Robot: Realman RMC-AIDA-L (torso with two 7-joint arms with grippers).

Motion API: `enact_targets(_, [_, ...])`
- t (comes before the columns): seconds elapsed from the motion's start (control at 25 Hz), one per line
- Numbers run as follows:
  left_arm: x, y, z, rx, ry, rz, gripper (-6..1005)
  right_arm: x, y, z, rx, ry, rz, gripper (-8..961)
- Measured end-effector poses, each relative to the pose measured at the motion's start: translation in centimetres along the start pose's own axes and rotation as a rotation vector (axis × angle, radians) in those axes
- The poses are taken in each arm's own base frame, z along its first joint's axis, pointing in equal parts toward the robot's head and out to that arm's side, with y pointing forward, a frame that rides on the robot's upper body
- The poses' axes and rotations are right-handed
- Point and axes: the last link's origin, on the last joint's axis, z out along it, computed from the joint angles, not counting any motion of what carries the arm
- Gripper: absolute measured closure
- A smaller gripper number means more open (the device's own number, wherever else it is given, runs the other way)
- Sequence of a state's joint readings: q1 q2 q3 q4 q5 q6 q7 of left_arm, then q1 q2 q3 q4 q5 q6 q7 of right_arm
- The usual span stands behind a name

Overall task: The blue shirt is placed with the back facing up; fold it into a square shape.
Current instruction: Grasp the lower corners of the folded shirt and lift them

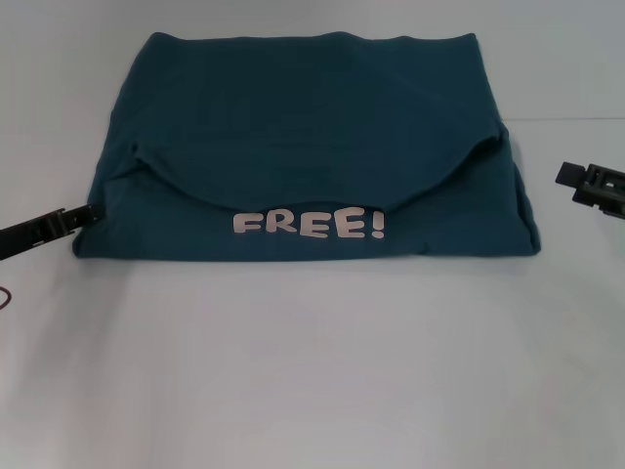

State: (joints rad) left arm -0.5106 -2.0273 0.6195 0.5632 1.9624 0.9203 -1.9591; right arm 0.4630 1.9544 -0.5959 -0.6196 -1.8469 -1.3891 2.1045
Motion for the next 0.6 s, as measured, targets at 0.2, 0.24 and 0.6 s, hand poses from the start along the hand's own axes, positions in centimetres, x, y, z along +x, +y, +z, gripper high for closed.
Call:
enact_targets(0.2, [-0.2,0.2,0.2,0.0,-0.007,0.011,460,0.1,-0.5,-0.2,0.023,-0.012,0.008,211])
enact_targets(0.24, [-0.3,0.3,0.4,0.0,-0.013,0.013,461,0.1,-0.7,-0.2,0.031,-0.016,0.012,212])
enact_targets(0.6, [-0.8,0.4,1.1,0.02,-0.035,0.03,464,0.4,-1.1,-0.5,0.042,-0.018,0.017,213])
